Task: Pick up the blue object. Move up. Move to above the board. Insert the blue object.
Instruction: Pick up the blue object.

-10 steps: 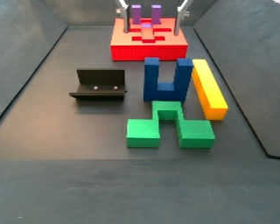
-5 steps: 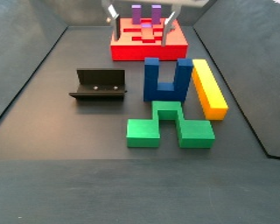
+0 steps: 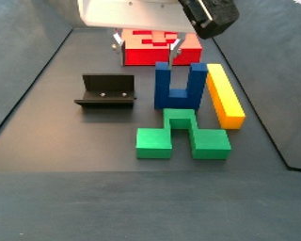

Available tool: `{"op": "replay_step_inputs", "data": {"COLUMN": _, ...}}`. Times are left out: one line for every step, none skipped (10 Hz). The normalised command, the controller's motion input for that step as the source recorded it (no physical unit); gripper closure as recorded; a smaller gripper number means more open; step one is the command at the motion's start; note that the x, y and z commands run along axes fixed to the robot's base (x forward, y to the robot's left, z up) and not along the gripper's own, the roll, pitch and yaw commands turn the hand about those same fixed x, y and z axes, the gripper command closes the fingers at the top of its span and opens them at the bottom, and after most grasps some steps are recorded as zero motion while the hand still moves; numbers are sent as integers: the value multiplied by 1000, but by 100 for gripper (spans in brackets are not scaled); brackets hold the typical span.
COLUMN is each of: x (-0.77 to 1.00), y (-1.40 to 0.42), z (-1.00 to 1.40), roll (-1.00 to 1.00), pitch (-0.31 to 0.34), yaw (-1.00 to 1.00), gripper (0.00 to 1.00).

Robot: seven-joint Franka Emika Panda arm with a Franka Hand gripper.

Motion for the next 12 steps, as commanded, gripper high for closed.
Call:
{"op": "replay_step_inputs", "data": {"x": 0, "y": 0, "z": 0, "roll": 0, "pitch": 0, "yaw": 20, "gripper": 0}}
{"op": "replay_step_inputs", "data": {"x": 0, "y": 0, "z": -80, "roll": 0, "pitch": 0, "yaw": 0, "gripper": 0}}
{"op": "replay_step_inputs", "data": {"x": -234, "y": -6, "z": -63, "roll": -20, "pitch": -57, "yaw": 0, "gripper": 0}}
{"op": "replay_step_inputs", "data": {"x": -337, "y": -86, "z": 0, "roll": -46, "pitch": -110, "yaw": 0, "gripper": 0}}
{"op": "replay_step_inputs", "data": {"x": -283, "y": -154, "z": 0, "roll": -33, "pitch": -123, "yaw": 0, "gripper": 0}}
{"op": "replay_step_inputs", "data": {"x": -186, "y": -126, "z": 0, "roll": -49, "pitch": -133, "yaw": 0, "gripper": 0}}
{"op": "replay_step_inputs", "data": {"x": -194, "y": -94, "z": -63, "roll": -30, "pitch": -129, "yaw": 9, "gripper": 0}}
{"op": "replay_step_inputs", "data": {"x": -60, "y": 0, "z": -280, "roll": 0, "pitch": -67, "yaw": 77, "gripper": 0}}
{"op": "replay_step_inputs", "data": {"x": -6, "y": 0, "z": -377, "roll": 0, "pitch": -39, "yaw": 89, "gripper": 0}}
{"op": "replay_step_inputs", "data": {"x": -17, "y": 0, "z": -369, "roll": 9, "pitch": -27, "yaw": 97, "gripper": 0}}
{"op": "replay_step_inputs", "data": {"x": -63, "y": 0, "z": -351, "roll": 17, "pitch": -24, "yaw": 94, "gripper": 0}}
{"op": "replay_step_inputs", "data": {"x": -143, "y": -3, "z": -300, "roll": 17, "pitch": -26, "yaw": 54, "gripper": 0}}
